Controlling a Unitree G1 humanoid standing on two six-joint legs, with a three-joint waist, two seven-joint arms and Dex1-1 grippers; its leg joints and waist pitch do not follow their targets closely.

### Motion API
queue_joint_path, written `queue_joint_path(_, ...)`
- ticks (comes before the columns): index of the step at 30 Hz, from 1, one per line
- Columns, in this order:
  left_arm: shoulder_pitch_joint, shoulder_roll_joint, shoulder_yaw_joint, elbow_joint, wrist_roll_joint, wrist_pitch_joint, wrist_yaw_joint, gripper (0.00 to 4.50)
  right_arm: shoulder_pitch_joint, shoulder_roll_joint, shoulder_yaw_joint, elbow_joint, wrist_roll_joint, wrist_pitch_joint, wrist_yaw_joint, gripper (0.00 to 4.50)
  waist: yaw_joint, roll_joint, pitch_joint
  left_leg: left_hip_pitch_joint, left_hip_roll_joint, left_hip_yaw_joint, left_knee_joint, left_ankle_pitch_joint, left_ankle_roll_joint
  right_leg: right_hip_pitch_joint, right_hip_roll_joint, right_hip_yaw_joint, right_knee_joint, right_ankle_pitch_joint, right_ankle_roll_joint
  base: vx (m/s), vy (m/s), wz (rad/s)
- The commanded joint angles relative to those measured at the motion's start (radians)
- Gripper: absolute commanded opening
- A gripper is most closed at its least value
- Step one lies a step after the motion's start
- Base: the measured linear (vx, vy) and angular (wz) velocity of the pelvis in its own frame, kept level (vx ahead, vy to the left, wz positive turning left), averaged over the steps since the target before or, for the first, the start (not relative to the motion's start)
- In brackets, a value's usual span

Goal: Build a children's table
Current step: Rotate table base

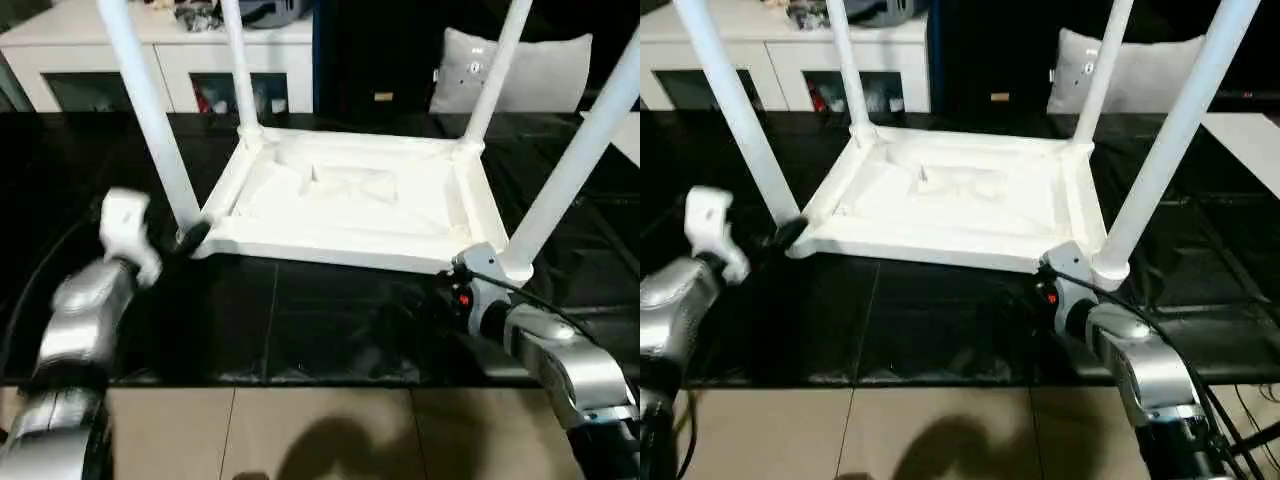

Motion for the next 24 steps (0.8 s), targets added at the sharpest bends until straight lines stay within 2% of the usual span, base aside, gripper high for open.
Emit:
queue_joint_path(1,-0.084,-0.006,-0.029,0.106,0.044,-0.019,0.022,4.49,-0.025,0.007,0.006,0.013,-0.01,0.0,-0.004,4.5,-0.003,-0.002,-0.065,0.003,0.011,0.004,-0.074,-0.157,0.013,0.06,-0.053,0.048,-0.052,-0.228,-0.133,0.0,0.0,0.0)
queue_joint_path(5,-0.143,-0.005,-0.031,0.194,0.049,-0.028,0.014,4.49,-0.031,0.015,0.008,0.023,-0.008,0.001,-0.003,4.5,-0.001,-0.005,-0.064,0.003,0.013,0.002,-0.076,-0.165,0.006,0.064,-0.058,0.048,-0.053,-0.249,-0.126,0.0,0.0,0.0)
queue_joint_path(8,-0.191,-0.009,-0.04,0.269,0.041,-0.021,-0.073,4.49,-0.037,0.019,0.005,0.054,-0.013,-0.012,-0.003,4.5,0.0,-0.007,-0.066,0.004,0.014,0.004,-0.074,-0.149,0.009,0.062,-0.058,0.049,-0.05,-0.222,-0.144,0.0,0.0,0.0)
queue_joint_path(9,-0.197,-0.009,-0.043,0.282,0.036,-0.011,-0.115,4.49,-0.039,0.018,0.002,0.069,-0.016,-0.017,-0.005,4.5,0.003,-0.004,-0.066,0.006,0.014,0.005,-0.073,-0.152,0.009,0.06,-0.059,0.049,-0.051,-0.227,-0.15,0.0,0.0,0.0)
queue_joint_path(11,-0.197,-0.01,-0.043,0.282,0.035,-0.01,-0.119,4.49,-0.04,0.018,0.002,0.07,-0.016,-0.017,-0.005,4.5,0.008,-0.005,-0.064,0.007,0.017,0.005,-0.074,-0.164,0.008,0.06,-0.061,0.049,-0.052,-0.244,-0.154,0.0,0.0,0.0)
queue_joint_path(12,-0.193,-0.009,-0.055,0.279,0.017,0.021,-0.251,4.49,-0.043,0.013,-0.002,0.099,-0.023,-0.024,-0.011,4.5,0.012,-0.005,-0.064,0.007,0.019,0.006,-0.075,-0.169,0.006,0.059,-0.063,0.049,-0.052,-0.249,-0.156,0.0,0.0,0.0)
queue_joint_path(13,-0.193,-0.009,-0.055,0.279,0.017,0.021,-0.251,4.49,-0.043,0.013,-0.002,0.099,-0.023,-0.024,-0.011,4.5,0.014,-0.004,-0.064,0.008,0.019,0.006,-0.075,-0.168,0.005,0.059,-0.065,0.05,-0.053,-0.257,-0.156,0.0,0.0,0.0)
queue_joint_path(14,-0.183,-0.006,-0.072,0.266,0.002,0.052,-0.38,4.49,-0.045,0.009,-0.008,0.122,-0.028,-0.029,-0.016,4.5,0.017,-0.004,-0.062,0.009,0.02,0.008,-0.076,-0.174,0.002,0.056,-0.063,0.05,-0.054,-0.267,-0.157,0.0,0.0,0.0)
queue_joint_path(15,-0.17,0.003,-0.102,0.235,-0.023,0.122,-0.55,4.49,-0.046,0.005,-0.017,0.149,-0.033,-0.032,-0.024,4.5,0.021,-0.004,-0.063,0.011,0.022,0.009,-0.078,-0.171,-0.002,0.057,-0.069,0.051,-0.053,-0.277,-0.162,0.0,0.0,0.0)
queue_joint_path(17,-0.15,0.011,-0.129,0.181,-0.054,0.201,-0.671,4.49,-0.044,-0.003,-0.025,0.168,-0.039,-0.036,-0.034,4.5,0.024,-0.002,-0.06,0.011,0.026,0.01,-0.08,-0.18,-0.007,0.053,-0.067,0.054,-0.051,-0.276,-0.174,0.0,0.0,0.0)
queue_joint_path(18,-0.149,0.011,-0.131,0.177,-0.058,0.21,-0.683,4.49,-0.044,-0.004,-0.026,0.172,-0.04,-0.038,-0.035,4.5,0.027,-0.002,-0.059,0.014,0.026,0.011,-0.081,-0.205,-0.011,0.054,-0.069,0.054,-0.052,-0.281,-0.18,0.0,0.0,0.0)
queue_joint_path(20,-0.141,-0.001,-0.144,0.14,-0.077,0.238,-0.722,4.49,-0.049,-0.012,-0.044,0.213,-0.052,-0.048,-0.066,4.5,0.029,-0.007,-0.059,0.009,0.025,0.01,-0.082,-0.21,-0.012,0.06,-0.071,0.054,-0.051,-0.287,-0.18,0.0,0.0,0.0)
queue_joint_path(22,-0.138,-0.01,-0.153,0.128,-0.075,0.228,-0.726,4.49,-0.056,-0.018,-0.05,0.239,-0.063,-0.056,-0.086,4.5,0.026,-0.008,-0.058,0.011,0.022,0.01,-0.082,-0.217,-0.013,0.06,-0.071,0.054,-0.058,-0.319,-0.169,0.0,0.0,0.0)
queue_joint_path(24,-0.138,-0.034,-0.165,0.123,-0.054,0.17,-0.704,4.49,-0.072,-0.025,-0.064,0.288,-0.077,-0.073,-0.117,4.5,0.021,-0.012,-0.056,0.01,0.021,0.01,-0.083,-0.22,-0.012,0.06,-0.071,0.053,-0.061,-0.338,-0.16,0.0,0.0,0.0)
